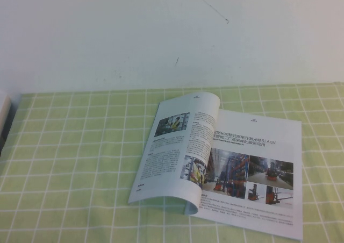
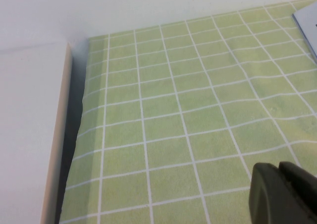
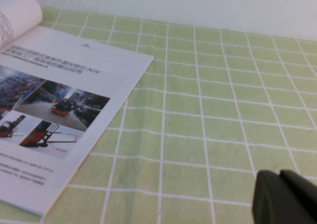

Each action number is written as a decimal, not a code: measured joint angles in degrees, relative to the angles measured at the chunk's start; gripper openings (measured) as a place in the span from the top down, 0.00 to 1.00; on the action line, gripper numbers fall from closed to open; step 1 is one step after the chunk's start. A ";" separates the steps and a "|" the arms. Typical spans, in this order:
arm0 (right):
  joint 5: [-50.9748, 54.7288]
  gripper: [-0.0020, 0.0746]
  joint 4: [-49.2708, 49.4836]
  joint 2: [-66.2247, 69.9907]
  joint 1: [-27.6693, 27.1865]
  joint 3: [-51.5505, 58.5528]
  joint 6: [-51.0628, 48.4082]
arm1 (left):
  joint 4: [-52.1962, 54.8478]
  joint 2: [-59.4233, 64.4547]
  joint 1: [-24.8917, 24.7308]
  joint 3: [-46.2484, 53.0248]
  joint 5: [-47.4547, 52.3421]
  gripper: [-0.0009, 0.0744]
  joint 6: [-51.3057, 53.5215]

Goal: Close book
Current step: 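Close the open booklet and leave it lying on the table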

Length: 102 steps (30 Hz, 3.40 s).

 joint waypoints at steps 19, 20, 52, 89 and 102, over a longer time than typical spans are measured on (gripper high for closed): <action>0.10 0.98 0.00 0.00 0.00 0.00 0.00 | 0.00 0.00 0.00 0.00 0.00 0.99 0.00; 0.10 0.98 0.00 0.00 0.00 0.00 0.00 | 0.00 0.00 0.00 0.00 0.00 0.99 0.00; 0.10 0.98 0.30 0.00 0.00 0.00 0.00 | 0.00 0.00 0.00 0.00 0.00 0.99 0.00; -43.97 0.98 -1.66 0.00 0.00 0.57 0.31 | -1.02 0.00 0.00 0.58 -31.53 0.99 0.00; -40.78 0.98 0.29 0.00 0.00 -2.79 3.41 | -1.29 0.00 0.00 0.58 -38.64 0.99 -6.07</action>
